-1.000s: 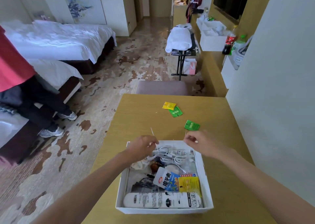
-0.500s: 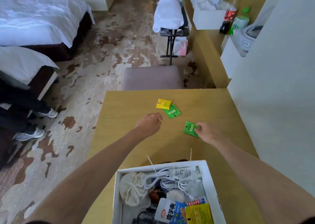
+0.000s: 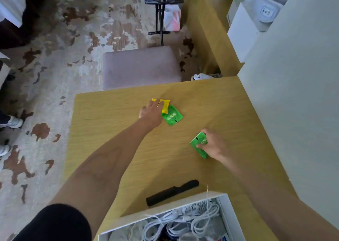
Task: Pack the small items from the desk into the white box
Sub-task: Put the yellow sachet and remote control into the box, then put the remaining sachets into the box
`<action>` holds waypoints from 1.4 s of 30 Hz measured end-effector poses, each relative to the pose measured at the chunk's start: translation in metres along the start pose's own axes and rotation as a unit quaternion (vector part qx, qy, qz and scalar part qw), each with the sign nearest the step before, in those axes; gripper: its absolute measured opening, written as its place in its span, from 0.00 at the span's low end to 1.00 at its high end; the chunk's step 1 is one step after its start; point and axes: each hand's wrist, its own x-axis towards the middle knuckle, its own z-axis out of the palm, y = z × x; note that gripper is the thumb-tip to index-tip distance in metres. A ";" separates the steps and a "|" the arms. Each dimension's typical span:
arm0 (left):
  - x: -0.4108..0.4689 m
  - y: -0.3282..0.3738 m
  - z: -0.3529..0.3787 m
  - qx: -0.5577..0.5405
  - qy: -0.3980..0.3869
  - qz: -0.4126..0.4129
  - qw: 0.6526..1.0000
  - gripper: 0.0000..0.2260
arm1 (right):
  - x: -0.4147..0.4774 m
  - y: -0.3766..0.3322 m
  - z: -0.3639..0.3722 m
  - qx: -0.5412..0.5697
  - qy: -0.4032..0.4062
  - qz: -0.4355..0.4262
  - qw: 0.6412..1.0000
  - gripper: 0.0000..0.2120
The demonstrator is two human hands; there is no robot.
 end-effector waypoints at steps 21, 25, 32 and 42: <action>-0.225 0.056 -0.057 -0.687 0.179 -0.113 0.695 0.06 | -0.147 -0.054 -0.101 0.571 -0.064 -0.120 0.809 0.19; -0.298 0.086 -0.054 -0.710 0.173 -0.076 0.679 0.07 | -0.184 -0.070 -0.097 0.558 -0.092 -0.144 0.812 0.20; -0.371 0.121 -0.043 -0.712 0.193 -0.042 0.674 0.09 | -0.240 -0.069 -0.073 0.465 -0.051 -0.211 0.858 0.09; -0.394 0.133 0.002 -0.584 0.148 -0.017 0.798 0.06 | -0.281 -0.027 -0.066 0.305 -0.071 -0.269 0.911 0.07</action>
